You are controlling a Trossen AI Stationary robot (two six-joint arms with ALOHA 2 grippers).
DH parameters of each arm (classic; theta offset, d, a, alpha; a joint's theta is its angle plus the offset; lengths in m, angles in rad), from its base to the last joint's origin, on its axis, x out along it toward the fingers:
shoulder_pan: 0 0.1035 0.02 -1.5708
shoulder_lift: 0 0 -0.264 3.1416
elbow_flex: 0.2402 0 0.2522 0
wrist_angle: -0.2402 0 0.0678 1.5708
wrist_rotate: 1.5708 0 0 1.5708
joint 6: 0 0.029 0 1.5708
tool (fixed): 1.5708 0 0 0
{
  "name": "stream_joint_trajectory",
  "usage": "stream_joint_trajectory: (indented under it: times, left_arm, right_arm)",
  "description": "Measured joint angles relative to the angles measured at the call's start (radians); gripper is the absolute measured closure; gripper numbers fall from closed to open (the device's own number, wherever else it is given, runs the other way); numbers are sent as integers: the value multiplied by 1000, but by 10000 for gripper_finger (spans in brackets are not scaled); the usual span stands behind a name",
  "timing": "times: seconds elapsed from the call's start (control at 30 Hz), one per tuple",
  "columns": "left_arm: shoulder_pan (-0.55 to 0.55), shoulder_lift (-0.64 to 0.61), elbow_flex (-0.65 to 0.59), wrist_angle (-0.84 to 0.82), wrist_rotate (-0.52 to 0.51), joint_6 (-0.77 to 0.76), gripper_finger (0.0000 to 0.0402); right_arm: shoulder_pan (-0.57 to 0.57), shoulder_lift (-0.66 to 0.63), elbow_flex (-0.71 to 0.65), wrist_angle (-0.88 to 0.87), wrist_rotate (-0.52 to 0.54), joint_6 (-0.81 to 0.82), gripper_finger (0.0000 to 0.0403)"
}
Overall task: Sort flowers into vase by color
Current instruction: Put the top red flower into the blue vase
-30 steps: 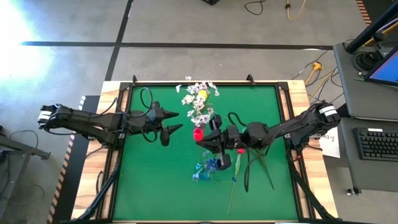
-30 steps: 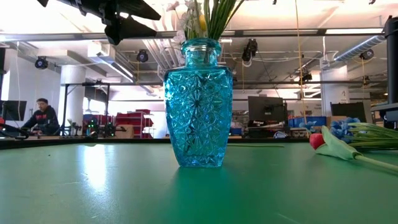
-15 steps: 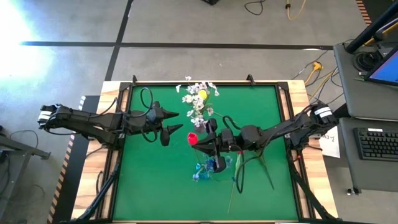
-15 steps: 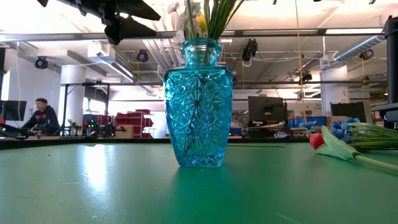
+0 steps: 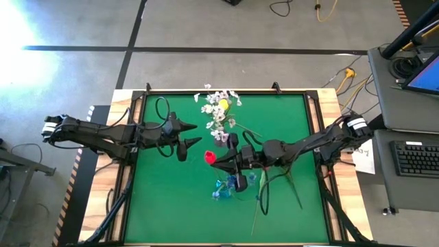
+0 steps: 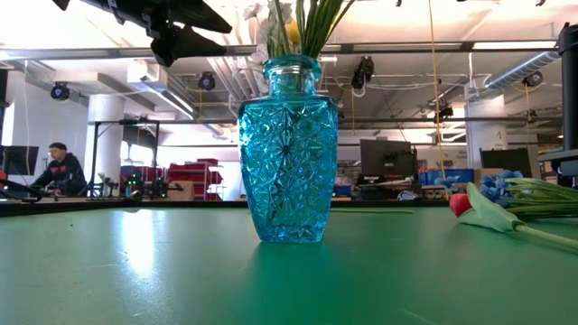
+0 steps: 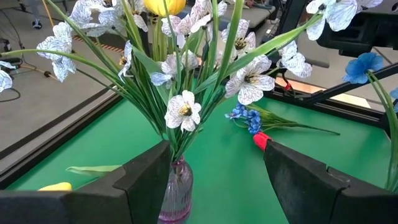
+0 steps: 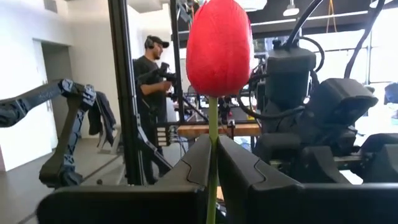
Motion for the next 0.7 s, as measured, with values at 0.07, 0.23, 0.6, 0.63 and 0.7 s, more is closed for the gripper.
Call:
stream_joint_trajectory:
  times: [0.07,0.23,0.6,0.63,0.7]
  left_arm:
    - [0,0,0,-2,0,0,154]
    - [0,0,0,-2,0,0,154]
    - [0,0,0,-2,0,0,154]
    - [0,0,0,-2,0,0,154]
    - [0,0,0,-3,0,0,154]
  right_arm:
    - [0,-6,0,-16,0,1,363]
    - [0,-12,0,-28,3,2,308]
    - [0,-50,0,-131,3,10,213]
    - [0,-60,0,-146,3,10,206]
    - [0,-83,0,-193,3,21,194]
